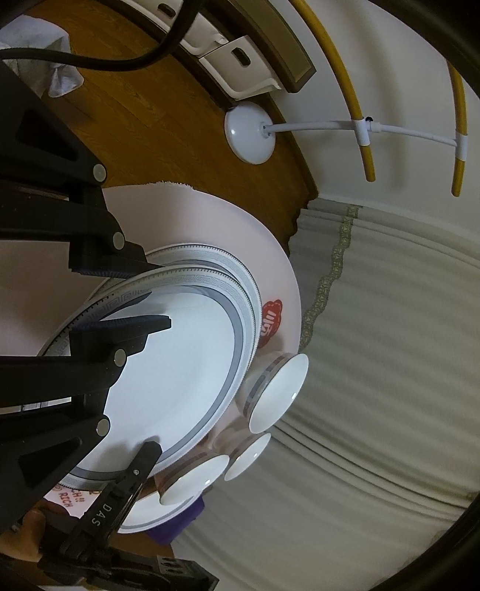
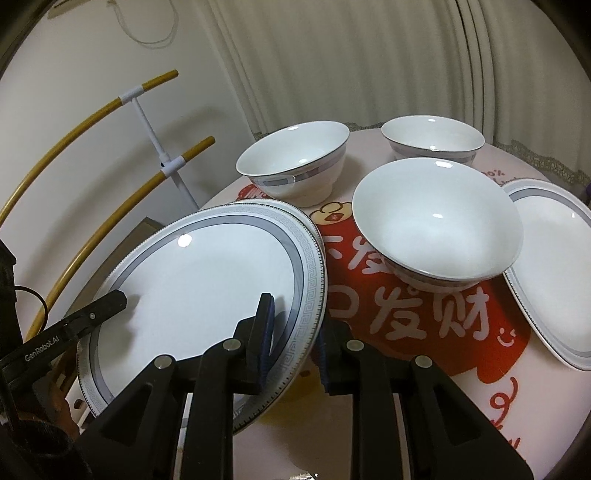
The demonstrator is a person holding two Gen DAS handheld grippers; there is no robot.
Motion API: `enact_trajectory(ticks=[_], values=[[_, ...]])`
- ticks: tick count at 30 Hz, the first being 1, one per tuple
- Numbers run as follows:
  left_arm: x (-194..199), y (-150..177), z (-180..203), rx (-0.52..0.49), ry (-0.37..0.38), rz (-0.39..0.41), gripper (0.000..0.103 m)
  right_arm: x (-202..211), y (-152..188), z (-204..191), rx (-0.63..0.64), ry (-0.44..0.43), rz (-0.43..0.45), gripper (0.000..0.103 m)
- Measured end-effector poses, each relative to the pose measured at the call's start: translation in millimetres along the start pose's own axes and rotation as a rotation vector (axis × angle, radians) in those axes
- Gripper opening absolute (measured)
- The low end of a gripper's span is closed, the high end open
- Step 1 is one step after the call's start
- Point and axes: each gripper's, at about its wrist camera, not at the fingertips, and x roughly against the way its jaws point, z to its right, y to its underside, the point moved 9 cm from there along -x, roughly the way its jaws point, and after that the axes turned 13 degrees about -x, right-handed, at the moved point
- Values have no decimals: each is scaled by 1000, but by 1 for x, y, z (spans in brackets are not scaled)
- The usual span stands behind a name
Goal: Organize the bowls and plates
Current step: 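Carry the plate over another grey-rimmed plate and lower it on top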
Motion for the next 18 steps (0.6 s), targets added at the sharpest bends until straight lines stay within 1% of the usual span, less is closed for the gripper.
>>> enact_trajectory(ticks=[11, 18], values=[[-18, -1, -4, 2, -1, -17, 16, -7, -2, 3, -1, 17, -7, 22], [-23, 0, -5, 1, -6, -20, 16, -12, -3, 2, 3, 24, -7, 22]])
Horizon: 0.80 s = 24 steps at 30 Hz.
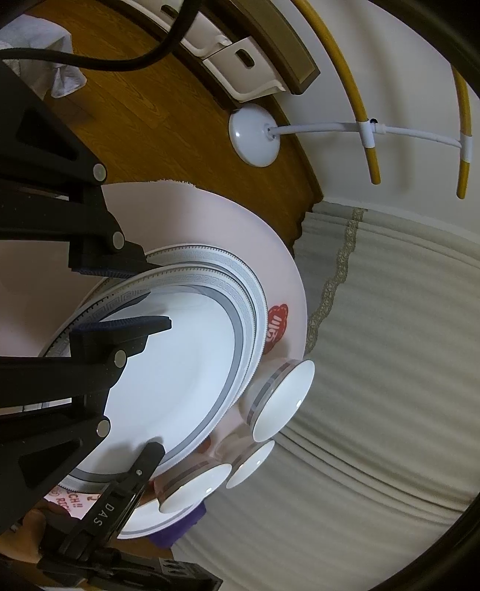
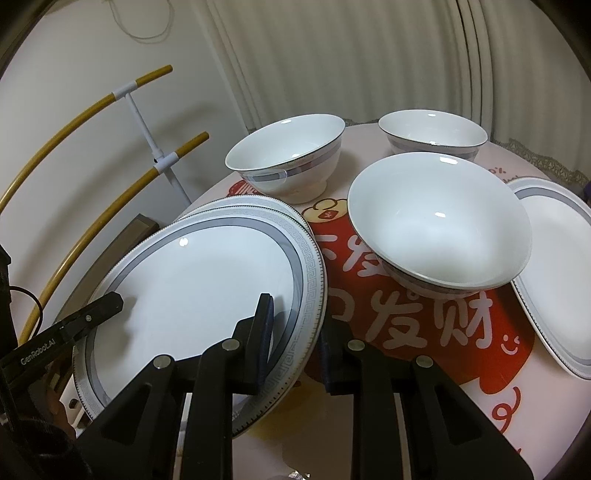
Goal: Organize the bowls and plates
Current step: 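Carry the plate over another grey-rimmed plate and lower it on top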
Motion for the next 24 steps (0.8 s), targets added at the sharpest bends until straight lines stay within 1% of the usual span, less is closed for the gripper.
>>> enact_trajectory(ticks=[8, 15, 24], values=[[-3, 1, -1, 4, 2, -3, 17, -5, 0, -2, 13, 27, 3, 24], [-1, 0, -3, 9, 0, -4, 17, -10, 0, -4, 24, 47, -2, 28], [0, -1, -3, 11, -10, -12, 17, -14, -1, -4, 22, 51, -10, 30]])
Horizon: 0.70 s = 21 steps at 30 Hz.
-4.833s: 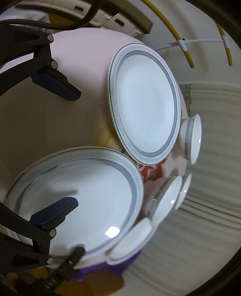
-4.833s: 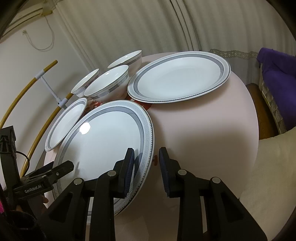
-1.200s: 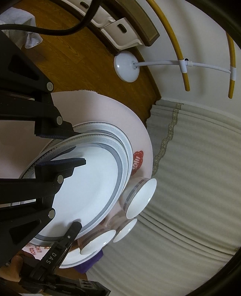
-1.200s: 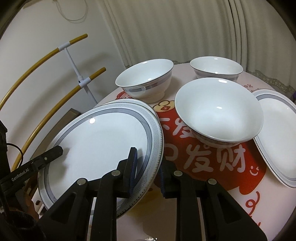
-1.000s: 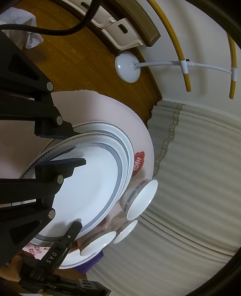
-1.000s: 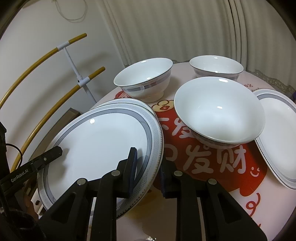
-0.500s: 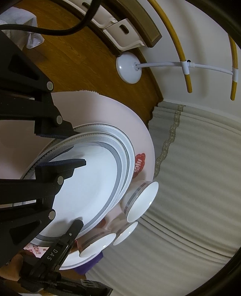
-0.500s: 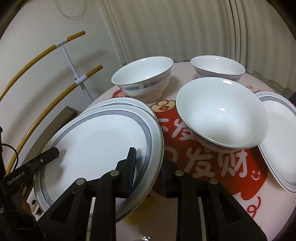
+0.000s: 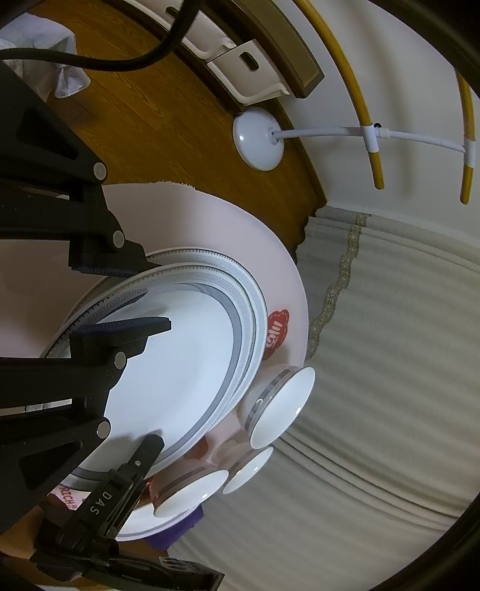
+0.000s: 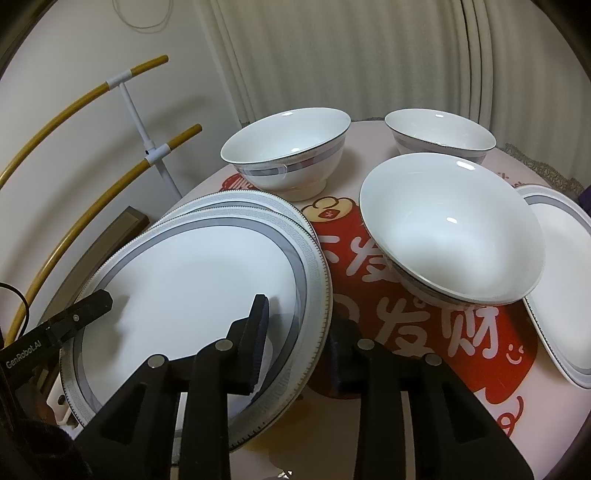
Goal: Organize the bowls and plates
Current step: 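Carry the plate over another grey-rimmed plate and lower it on top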
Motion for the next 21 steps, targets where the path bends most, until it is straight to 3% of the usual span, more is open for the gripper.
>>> enact_trajectory(ticks=[10, 21], values=[[4, 0, 0, -1, -16, -6, 17, 4, 2, -4, -18, 4, -22, 41], [8, 1, -1, 1, -21, -8, 17, 23, 3, -5, -53, -21, -5, 42]])
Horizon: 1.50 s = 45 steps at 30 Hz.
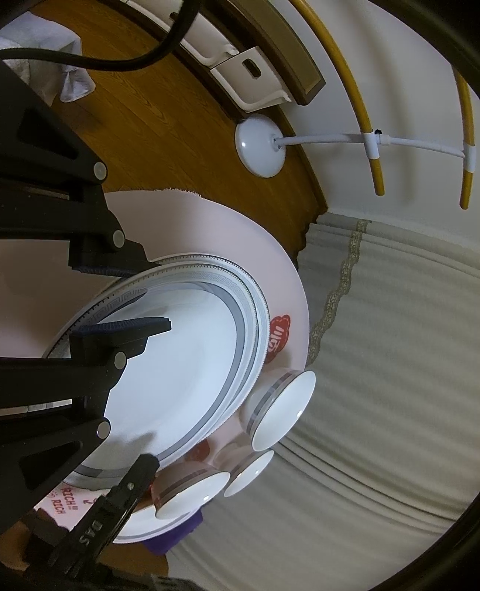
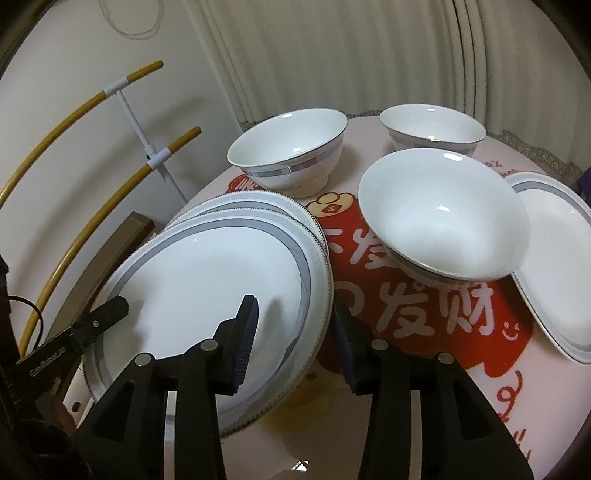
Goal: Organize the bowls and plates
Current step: 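Carry the plate over another grey-rimmed plate and lower it on top, then open both tools and release the plate onto the stack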
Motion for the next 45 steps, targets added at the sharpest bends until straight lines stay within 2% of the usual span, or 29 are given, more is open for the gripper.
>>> enact_trajectory(ticks=[11, 27, 36, 45], values=[[5, 3, 1, -5, -7, -2, 18, 3, 16, 7, -39, -31, -23, 42], [15, 9, 3, -6, -25, -3, 19, -12, 17, 8, -76, -100, -55, 42], [22, 8, 11, -35, -76, 11, 20, -17, 18, 9, -79, -127, -58, 37], [13, 10, 11, -27, -81, -8, 21, -20, 15, 10, -88, -161, -69, 37]])
